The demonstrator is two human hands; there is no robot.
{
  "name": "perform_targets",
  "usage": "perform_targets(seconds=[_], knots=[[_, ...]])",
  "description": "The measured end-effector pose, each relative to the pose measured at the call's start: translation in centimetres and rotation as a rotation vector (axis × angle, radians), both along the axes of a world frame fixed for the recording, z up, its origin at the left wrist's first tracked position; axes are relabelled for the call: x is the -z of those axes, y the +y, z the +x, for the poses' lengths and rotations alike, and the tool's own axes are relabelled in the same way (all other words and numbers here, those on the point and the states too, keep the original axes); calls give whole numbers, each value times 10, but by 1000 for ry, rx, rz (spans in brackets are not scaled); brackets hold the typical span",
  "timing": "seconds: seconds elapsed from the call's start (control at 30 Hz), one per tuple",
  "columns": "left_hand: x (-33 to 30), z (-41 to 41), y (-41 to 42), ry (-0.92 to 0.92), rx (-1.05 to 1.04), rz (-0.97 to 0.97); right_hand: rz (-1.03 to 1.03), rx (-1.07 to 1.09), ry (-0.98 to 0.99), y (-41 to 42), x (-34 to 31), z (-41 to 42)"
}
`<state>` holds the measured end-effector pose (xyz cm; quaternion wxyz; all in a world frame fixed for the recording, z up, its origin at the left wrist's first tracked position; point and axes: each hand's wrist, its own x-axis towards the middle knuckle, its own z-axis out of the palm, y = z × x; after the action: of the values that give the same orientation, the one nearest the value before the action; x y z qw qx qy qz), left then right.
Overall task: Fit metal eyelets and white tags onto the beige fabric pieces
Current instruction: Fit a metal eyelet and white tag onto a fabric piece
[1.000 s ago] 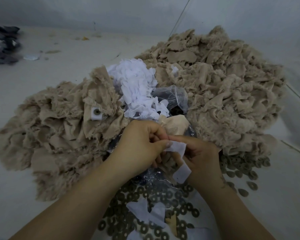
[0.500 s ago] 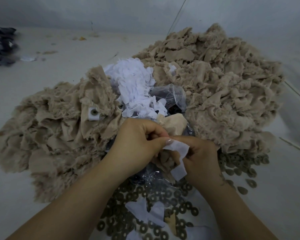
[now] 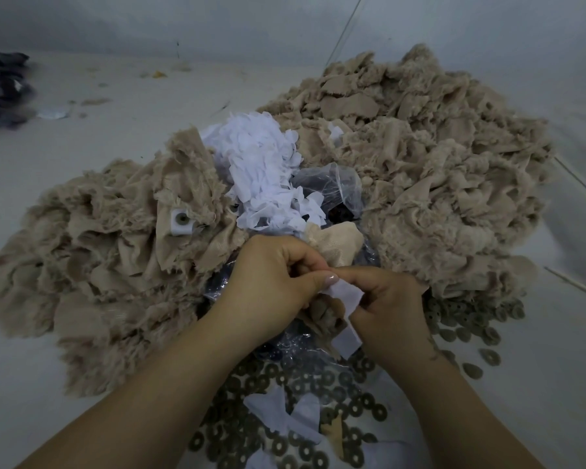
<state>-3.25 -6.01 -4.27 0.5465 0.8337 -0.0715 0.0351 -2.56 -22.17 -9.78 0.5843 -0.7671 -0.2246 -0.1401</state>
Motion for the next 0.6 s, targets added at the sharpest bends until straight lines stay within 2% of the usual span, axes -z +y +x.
perform_targets(seconds=[0.1, 0.17, 0.27, 0.33, 0.4, 0.47, 0.6], knots=[[-1, 1, -1, -6, 7, 28, 29, -26, 156, 3, 1, 1], [0, 2, -1, 3, 2, 26, 33, -15, 141, 2, 1, -1], [1, 4, 0, 23, -1, 4, 172, -19, 231, -4, -1, -5], [4, 4, 0, 24, -7, 17, 185, -35, 188, -3, -4, -5], [6, 3, 0, 31, -6, 18, 107, -31, 107, -1, -7, -4], [8, 3, 1, 63, -8, -54, 118, -47, 130, 1, -8, -4], [11, 5, 7, 201, 14, -375, 200, -113, 189, 0, -7, -3]])
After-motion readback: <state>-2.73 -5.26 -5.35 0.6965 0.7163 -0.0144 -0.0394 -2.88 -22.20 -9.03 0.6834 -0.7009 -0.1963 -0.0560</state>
